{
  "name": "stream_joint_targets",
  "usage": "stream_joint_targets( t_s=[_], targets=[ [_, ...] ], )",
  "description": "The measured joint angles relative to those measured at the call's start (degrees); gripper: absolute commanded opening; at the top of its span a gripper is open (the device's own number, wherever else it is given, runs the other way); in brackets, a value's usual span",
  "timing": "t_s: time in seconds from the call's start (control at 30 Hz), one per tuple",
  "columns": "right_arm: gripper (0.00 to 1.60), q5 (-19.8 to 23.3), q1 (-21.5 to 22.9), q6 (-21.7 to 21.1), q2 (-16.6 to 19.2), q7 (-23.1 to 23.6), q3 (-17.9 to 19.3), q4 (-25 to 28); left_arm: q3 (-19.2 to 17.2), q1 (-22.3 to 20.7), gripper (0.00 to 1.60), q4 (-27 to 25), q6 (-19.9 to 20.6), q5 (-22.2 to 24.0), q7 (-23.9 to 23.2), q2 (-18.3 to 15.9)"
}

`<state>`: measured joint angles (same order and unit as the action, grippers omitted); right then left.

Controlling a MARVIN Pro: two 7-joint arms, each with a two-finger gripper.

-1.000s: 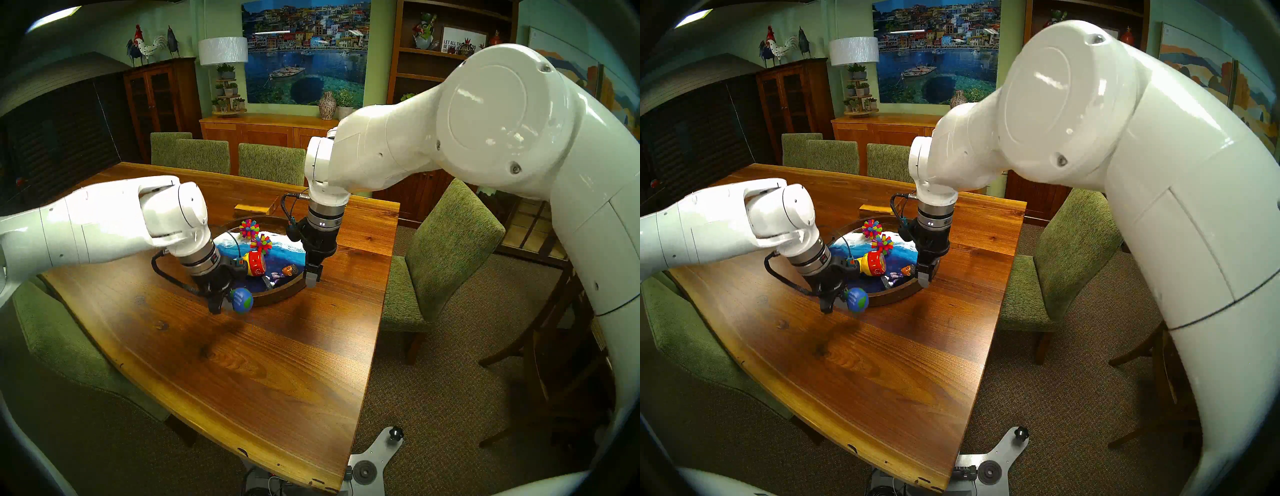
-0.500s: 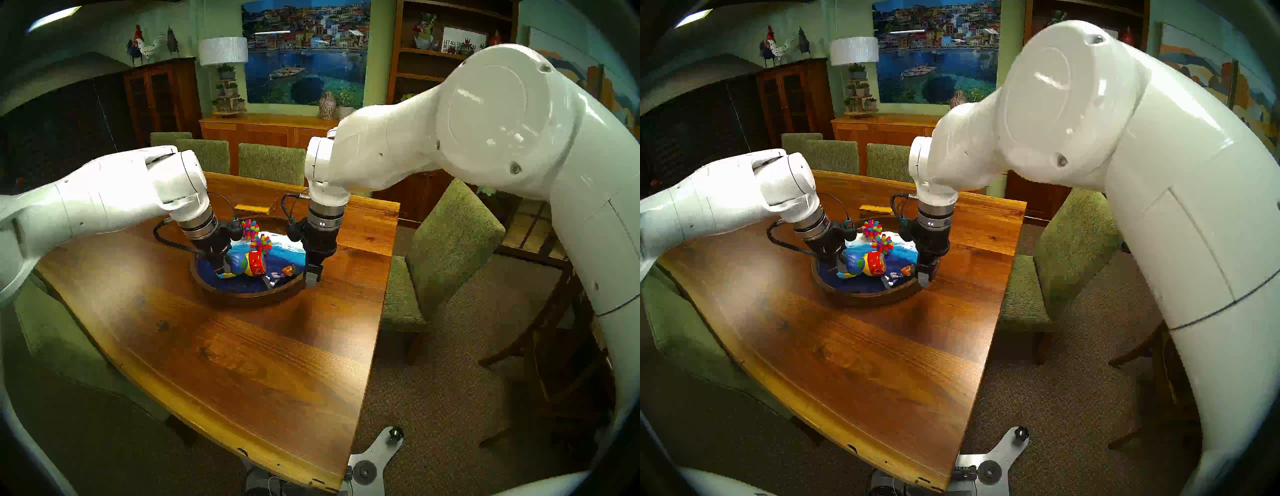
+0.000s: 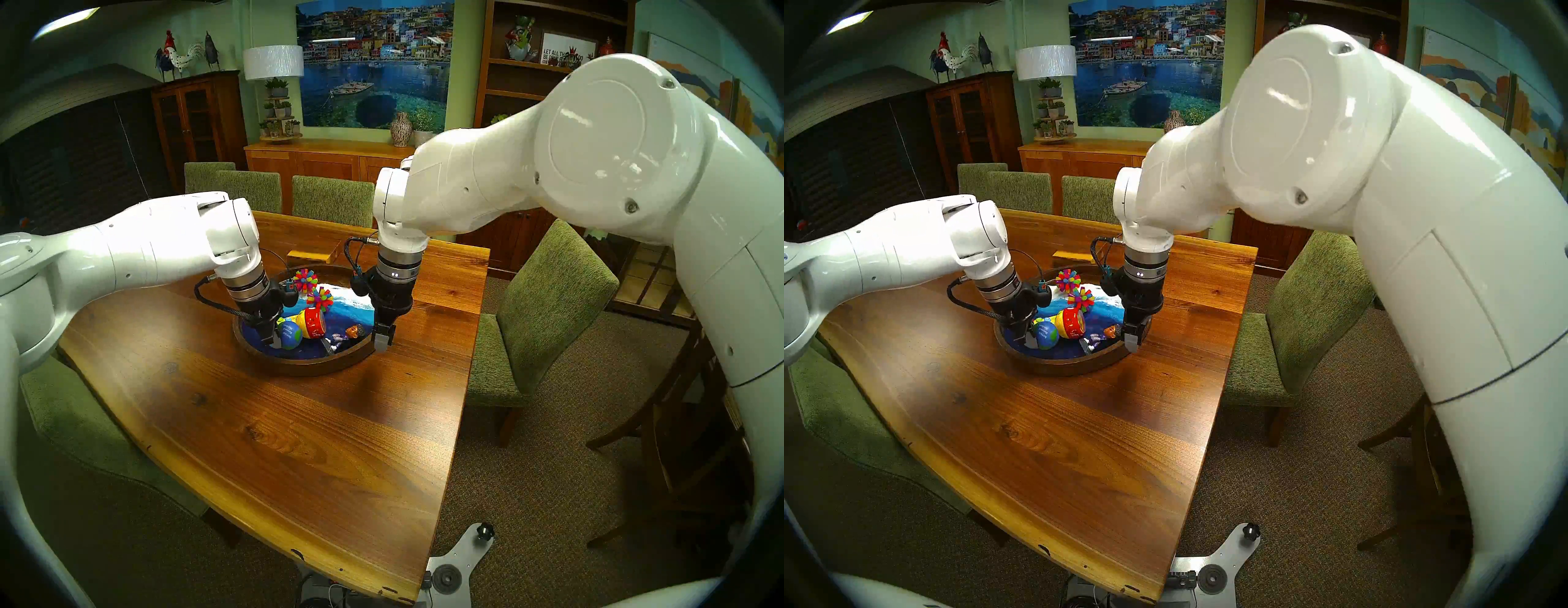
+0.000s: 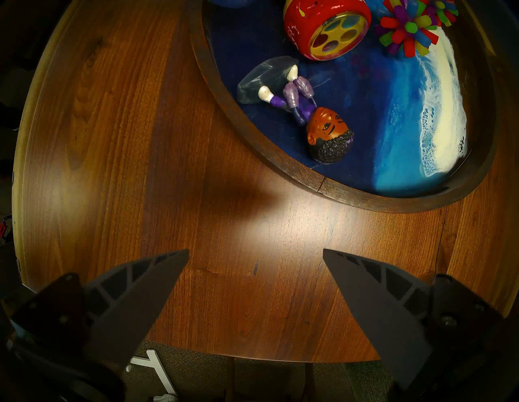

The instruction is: Put toys in center tray

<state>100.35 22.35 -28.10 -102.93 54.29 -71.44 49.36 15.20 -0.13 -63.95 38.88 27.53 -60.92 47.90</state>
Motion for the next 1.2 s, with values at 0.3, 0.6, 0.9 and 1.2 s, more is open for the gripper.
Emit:
stream_joint_targets(
  t_s=[0.3, 0.6, 0.9, 1.2],
  targets=[
    [1.60, 0.0, 0.0, 0.0, 0.0, 0.0, 0.0, 0.0, -0.1, 0.0, 1.33, 1.8, -1.5, -0.5, -1.6, 1.1],
    [1.60, 0.0, 0.0, 0.0, 0.0, 0.0, 0.0, 0.0, -0.4, -0.1, 1.60, 1.9, -2.2, -0.4, -2.9, 1.2],
    [1.60, 0.0, 0.0, 0.0, 0.0, 0.0, 0.0, 0.0, -2.0, -2.5, 1.60, -4.5, -2.7, 0.6, -5.3, -2.5],
    [1.60, 0.0, 0.0, 0.0, 0.0, 0.0, 0.0, 0.0, -2.7, -6.0, 1.60, -11.0, -1.5, -1.3, -7.1, -8.5]
  ],
)
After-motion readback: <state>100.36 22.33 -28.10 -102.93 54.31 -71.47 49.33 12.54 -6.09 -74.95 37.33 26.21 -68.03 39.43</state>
